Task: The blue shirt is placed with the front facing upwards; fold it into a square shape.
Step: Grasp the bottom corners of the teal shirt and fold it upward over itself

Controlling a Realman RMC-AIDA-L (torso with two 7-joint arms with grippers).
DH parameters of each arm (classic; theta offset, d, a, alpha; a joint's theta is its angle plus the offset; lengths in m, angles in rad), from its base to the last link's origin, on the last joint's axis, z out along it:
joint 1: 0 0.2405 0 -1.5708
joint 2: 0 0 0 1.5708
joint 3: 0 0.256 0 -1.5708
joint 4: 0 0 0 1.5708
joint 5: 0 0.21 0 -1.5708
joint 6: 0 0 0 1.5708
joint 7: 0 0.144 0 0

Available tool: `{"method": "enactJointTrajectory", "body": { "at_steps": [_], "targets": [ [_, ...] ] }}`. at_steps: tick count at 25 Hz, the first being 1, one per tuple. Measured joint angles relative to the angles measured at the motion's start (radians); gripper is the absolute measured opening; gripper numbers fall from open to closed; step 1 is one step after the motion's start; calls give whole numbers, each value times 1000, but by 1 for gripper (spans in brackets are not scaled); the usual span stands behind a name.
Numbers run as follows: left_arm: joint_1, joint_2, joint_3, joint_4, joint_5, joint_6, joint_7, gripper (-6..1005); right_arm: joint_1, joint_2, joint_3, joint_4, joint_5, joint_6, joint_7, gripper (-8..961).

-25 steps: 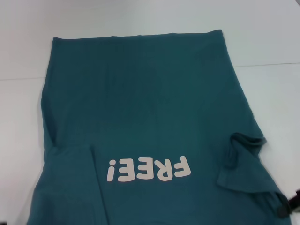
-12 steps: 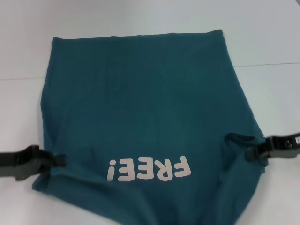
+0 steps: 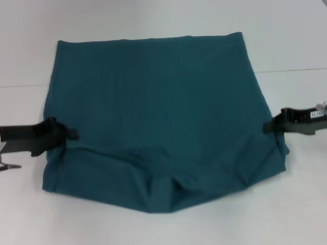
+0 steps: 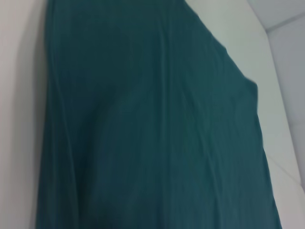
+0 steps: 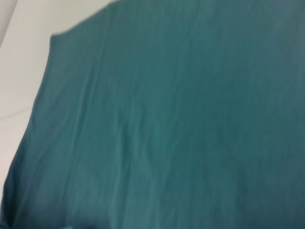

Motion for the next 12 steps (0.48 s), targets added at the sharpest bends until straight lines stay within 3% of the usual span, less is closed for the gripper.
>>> {"method": "enactJointTrajectory", "body": {
  "at_steps": [7, 12],
  "targets": [
    [-49, 8, 27, -27, 8, -113, -38, 44, 36, 5, -4, 16, 4, 133, 15, 73],
    [-86, -4, 100, -32, 2, -200, -46, 51, 70, 17, -15, 56, 3, 249, -24, 78]
  ]
}}
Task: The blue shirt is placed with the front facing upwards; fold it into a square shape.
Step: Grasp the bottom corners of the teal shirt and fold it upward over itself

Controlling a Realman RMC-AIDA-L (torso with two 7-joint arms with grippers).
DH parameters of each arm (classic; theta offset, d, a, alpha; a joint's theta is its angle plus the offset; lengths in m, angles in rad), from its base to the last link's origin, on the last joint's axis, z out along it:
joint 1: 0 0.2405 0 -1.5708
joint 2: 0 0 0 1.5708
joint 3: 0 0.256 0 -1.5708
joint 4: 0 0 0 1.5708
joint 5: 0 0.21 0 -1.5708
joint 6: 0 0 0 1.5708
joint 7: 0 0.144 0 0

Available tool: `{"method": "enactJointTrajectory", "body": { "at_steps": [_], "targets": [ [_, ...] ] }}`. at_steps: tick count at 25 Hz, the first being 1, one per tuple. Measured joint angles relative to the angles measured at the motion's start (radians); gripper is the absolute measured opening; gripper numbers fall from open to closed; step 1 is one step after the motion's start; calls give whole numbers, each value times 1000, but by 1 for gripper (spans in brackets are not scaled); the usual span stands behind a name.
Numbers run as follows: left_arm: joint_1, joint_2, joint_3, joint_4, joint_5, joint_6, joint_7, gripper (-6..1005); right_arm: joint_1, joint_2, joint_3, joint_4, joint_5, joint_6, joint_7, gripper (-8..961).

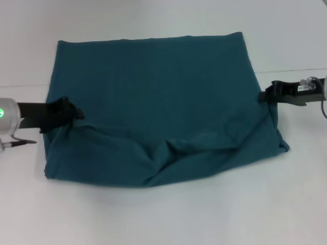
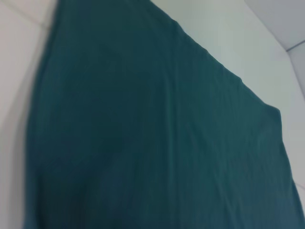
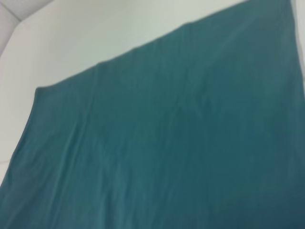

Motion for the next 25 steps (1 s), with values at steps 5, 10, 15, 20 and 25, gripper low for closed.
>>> {"method": "enactJointTrajectory", "body": {
  "at_steps": [5, 10, 15, 20, 25],
  "targets": [
    [-37, -13, 42, -3, -3, -74, 31, 58, 16, 17, -17, 29, -1, 119, -44, 83],
    [-55, -33, 44, 1, -5, -149, 134, 65, 22, 23, -65, 56, -4, 212, -58, 88],
    [-60, -58, 73, 1, -6, -252, 197, 72, 28, 25, -109, 79, -5, 307, -59, 93],
    [-70, -74, 161, 1, -6, -347, 210, 79, 63, 36, -137, 115, -5, 400, -93, 98],
    [-84, -82, 194, 1, -6, -400, 210, 86, 112, 41, -155, 167, -8, 476, -133, 103]
  ]
}}
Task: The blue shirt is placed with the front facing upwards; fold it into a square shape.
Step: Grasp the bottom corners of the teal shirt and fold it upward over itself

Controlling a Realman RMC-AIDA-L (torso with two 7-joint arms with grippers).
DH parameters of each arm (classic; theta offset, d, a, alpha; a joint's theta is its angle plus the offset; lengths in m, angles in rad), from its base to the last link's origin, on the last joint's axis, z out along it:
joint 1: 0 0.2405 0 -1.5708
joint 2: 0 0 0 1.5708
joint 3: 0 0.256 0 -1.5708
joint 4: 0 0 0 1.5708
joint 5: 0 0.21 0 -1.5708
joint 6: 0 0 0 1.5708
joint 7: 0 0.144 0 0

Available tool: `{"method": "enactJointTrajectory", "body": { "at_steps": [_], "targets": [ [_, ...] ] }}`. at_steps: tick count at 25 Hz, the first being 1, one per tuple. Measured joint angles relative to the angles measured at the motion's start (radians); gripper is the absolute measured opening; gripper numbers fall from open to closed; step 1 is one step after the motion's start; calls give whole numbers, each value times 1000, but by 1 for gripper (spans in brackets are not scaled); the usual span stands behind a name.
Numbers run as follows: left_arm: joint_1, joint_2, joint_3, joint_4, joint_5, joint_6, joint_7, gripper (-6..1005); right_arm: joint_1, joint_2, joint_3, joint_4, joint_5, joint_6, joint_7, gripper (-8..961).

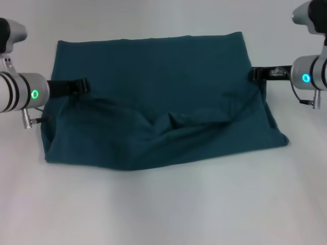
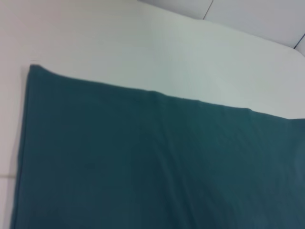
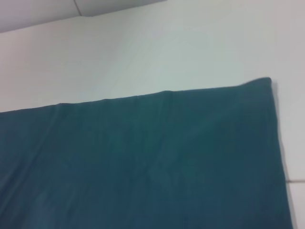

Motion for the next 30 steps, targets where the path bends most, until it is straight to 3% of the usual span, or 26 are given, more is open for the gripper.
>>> {"method": "enactJointTrajectory", "body": {
  "at_steps": [17, 30],
  "targets": [
    [-28, 0, 27, -7, 12, -113, -12, 110, 44, -14, -22, 15, -56, 86, 3, 121],
    [-17, -27, 127, -28, 14, -191, -8, 128, 71, 4, -54, 80, -142, 150, -2, 134]
  ]
}}
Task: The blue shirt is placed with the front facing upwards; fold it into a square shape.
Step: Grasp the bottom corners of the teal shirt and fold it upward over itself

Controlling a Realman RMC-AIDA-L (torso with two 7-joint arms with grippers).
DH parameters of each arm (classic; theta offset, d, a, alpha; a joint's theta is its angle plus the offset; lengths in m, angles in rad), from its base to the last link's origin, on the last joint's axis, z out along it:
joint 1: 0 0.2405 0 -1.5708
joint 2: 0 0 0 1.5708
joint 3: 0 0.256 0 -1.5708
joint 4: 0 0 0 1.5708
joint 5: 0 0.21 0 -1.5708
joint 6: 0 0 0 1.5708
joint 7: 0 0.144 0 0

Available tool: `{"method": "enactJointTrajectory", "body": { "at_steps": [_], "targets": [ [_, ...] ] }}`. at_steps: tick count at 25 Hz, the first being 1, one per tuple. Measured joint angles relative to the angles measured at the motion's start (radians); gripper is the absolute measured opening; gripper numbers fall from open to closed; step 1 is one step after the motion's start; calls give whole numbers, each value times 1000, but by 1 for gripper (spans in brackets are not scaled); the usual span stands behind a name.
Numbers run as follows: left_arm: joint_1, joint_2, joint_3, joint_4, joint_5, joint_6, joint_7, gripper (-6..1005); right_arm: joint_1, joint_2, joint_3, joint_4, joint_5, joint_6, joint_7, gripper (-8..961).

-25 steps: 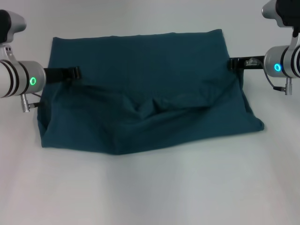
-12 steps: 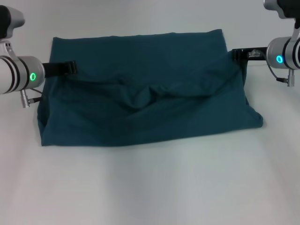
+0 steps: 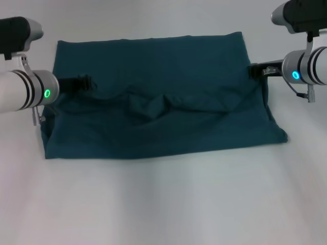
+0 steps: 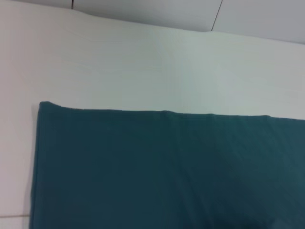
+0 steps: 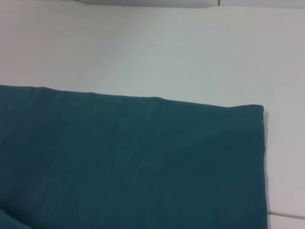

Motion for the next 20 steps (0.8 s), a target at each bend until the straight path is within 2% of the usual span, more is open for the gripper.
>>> {"method": "enactJointTrajectory", "body": {
  "at_steps": [11, 15, 19, 20],
  "targets": [
    [18, -5, 1, -7, 1, 0, 10, 143, -7, 7, -84, 9, -4, 26, -1, 145],
    [24, -5, -2, -7, 2, 0, -14, 148, 3, 8, -97, 5, -55, 22, 5, 149],
    [28, 8, -3, -13, 3, 5, -76, 154, 10, 11, -89, 4, -73, 23, 11, 153],
    [30, 12, -3, -14, 3, 9, -91, 174, 9, 11, -88, 1, -72, 24, 11, 194]
  ]
}}
